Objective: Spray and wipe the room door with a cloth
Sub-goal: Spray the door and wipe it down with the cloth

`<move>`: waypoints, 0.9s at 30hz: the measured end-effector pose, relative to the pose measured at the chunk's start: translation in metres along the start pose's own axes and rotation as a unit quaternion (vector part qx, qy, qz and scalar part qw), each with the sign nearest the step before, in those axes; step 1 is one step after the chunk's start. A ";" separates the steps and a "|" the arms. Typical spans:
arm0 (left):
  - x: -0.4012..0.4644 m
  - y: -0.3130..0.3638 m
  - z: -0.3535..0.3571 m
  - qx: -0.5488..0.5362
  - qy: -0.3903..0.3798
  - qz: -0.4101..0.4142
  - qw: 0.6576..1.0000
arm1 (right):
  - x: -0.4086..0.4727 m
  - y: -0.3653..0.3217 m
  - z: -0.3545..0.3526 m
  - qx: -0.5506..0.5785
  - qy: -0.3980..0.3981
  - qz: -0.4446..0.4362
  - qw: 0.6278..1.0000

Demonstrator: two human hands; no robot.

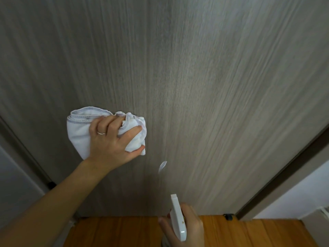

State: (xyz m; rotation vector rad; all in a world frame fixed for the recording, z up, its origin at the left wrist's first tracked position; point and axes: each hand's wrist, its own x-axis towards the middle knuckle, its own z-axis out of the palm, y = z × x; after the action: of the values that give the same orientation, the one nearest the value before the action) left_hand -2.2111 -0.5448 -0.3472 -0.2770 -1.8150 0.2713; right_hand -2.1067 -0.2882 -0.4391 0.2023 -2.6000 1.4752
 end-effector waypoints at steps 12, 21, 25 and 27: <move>-0.022 0.089 0.032 -0.039 -0.054 0.090 0.994 | 0.003 0.012 -0.019 0.018 0.051 -0.064 0.996; -0.119 0.142 0.062 0.011 -0.131 0.389 0.912 | 0.008 0.029 -0.026 -0.010 0.033 -0.095 0.995; -0.087 0.120 0.044 -0.059 -0.132 0.344 0.928 | 0.006 0.027 -0.024 -0.017 0.026 -0.081 0.996; -0.060 0.096 0.032 -0.068 -0.126 0.299 0.943 | 0.006 0.026 -0.027 -0.014 0.010 -0.082 0.997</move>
State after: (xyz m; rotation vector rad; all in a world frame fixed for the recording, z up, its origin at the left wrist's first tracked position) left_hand -2.2221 -0.4749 -0.4416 -0.9330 -1.9664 0.6303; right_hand -2.1160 -0.2520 -0.4457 0.3853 -2.5200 1.3770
